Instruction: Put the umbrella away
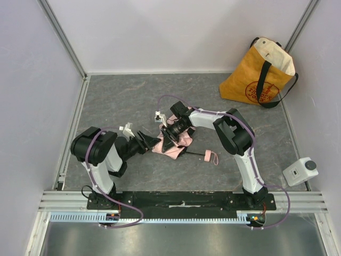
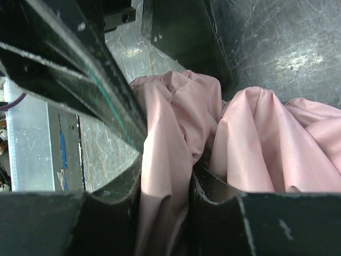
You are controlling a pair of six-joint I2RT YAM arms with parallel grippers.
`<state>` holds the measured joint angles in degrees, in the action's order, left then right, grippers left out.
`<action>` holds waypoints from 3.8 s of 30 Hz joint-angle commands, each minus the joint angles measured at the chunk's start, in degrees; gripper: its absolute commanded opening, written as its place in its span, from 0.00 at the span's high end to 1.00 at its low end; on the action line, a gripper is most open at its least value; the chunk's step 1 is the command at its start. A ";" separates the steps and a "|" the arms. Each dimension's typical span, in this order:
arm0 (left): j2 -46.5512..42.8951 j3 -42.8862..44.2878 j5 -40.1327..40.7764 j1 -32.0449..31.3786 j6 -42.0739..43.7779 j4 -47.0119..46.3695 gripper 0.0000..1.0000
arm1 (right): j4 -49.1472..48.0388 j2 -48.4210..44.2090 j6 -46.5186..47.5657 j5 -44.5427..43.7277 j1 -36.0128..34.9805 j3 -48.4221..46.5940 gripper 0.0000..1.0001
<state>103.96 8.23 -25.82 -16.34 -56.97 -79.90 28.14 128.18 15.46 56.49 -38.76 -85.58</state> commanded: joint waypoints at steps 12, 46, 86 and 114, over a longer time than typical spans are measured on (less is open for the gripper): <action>-1.82 -0.67 2.18 -4.84 4.05 16.41 0.69 | 5.88 4.37 -2.71 -16.13 -1.75 6.21 0.99; -13.87 11.28 5.35 -5.72 13.37 57.92 0.98 | -5.80 -32.54 -8.71 -78.27 -27.76 18.95 0.27; -15.19 18.40 9.38 -5.64 16.54 70.40 0.98 | -19.00 -14.89 -8.95 -53.71 -19.61 27.48 1.00; -38.58 6.53 7.81 -3.17 10.48 59.25 0.13 | -8.89 6.20 -15.38 -9.64 0.70 17.91 1.00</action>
<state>62.15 14.55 -11.00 -19.94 -43.33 -11.77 -0.45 123.72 0.08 51.31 -39.09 -73.10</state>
